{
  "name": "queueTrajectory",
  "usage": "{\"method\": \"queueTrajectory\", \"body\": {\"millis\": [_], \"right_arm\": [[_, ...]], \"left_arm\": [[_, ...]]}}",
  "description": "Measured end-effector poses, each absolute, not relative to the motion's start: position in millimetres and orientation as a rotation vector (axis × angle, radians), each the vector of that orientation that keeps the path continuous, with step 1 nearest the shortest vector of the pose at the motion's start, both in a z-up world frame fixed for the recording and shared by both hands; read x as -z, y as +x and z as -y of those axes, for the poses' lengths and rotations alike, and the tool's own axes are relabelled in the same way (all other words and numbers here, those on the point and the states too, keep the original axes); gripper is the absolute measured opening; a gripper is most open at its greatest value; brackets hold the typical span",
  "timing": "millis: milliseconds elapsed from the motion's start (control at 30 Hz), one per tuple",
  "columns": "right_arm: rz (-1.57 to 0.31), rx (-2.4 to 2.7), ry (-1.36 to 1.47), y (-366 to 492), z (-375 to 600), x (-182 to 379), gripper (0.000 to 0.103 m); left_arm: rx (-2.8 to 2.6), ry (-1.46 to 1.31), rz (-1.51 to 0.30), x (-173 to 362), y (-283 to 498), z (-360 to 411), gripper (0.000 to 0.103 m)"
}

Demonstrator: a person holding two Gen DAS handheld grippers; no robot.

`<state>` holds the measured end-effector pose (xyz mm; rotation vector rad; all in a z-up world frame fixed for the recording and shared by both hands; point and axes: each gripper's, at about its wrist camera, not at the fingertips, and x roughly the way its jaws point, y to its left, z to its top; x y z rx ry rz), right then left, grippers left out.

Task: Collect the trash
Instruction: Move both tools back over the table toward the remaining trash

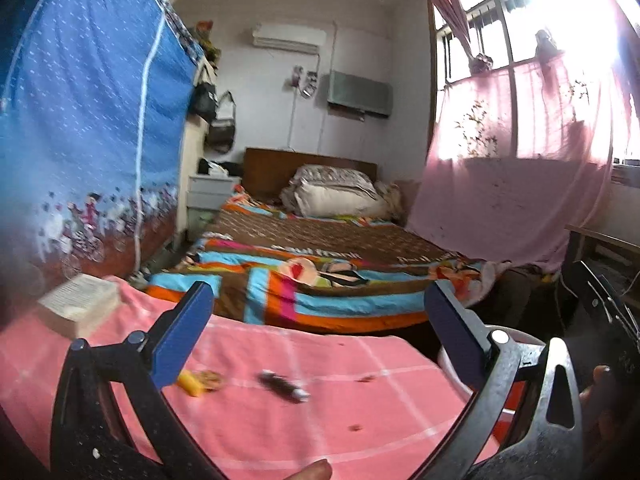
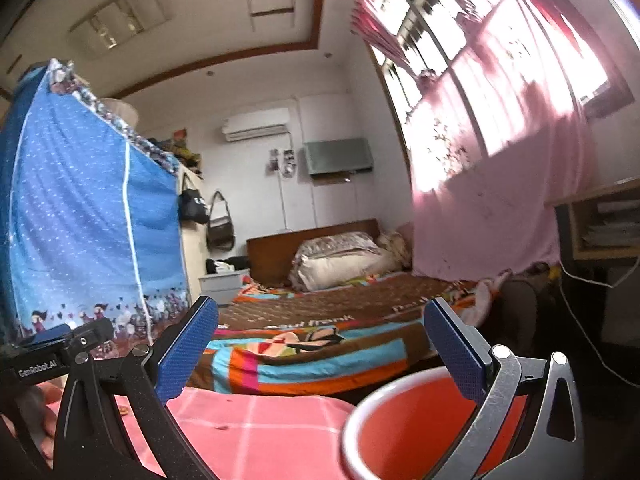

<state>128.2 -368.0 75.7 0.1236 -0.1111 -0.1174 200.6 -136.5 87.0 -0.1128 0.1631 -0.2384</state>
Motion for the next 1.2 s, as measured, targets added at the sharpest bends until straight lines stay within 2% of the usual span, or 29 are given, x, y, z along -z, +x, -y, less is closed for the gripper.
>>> {"method": "queueTrajectory", "body": {"millis": [200, 600, 933, 1200], "right_arm": [[0.123, 0.025, 0.121, 136.8, 333.6, -75.1, 0.103], [0.089, -0.09, -0.005, 168.5, 267.1, -63.0, 0.103], [-0.094, -0.123, -0.093, 206.5, 237.4, -42.1, 0.103], [-0.266, -0.182, 0.011, 236.6, 251.8, -33.5, 0.102]], "left_arm": [[0.169, -0.093, -0.132, -88.8, 190.3, 94.2, 0.103], [0.057, -0.069, -0.194, -75.8, 200.6, 21.1, 0.103], [0.076, -0.058, -0.33, -54.3, 229.0, 11.0, 0.103], [0.134, -0.055, -0.467, -37.3, 250.5, 19.3, 0.103]]}}
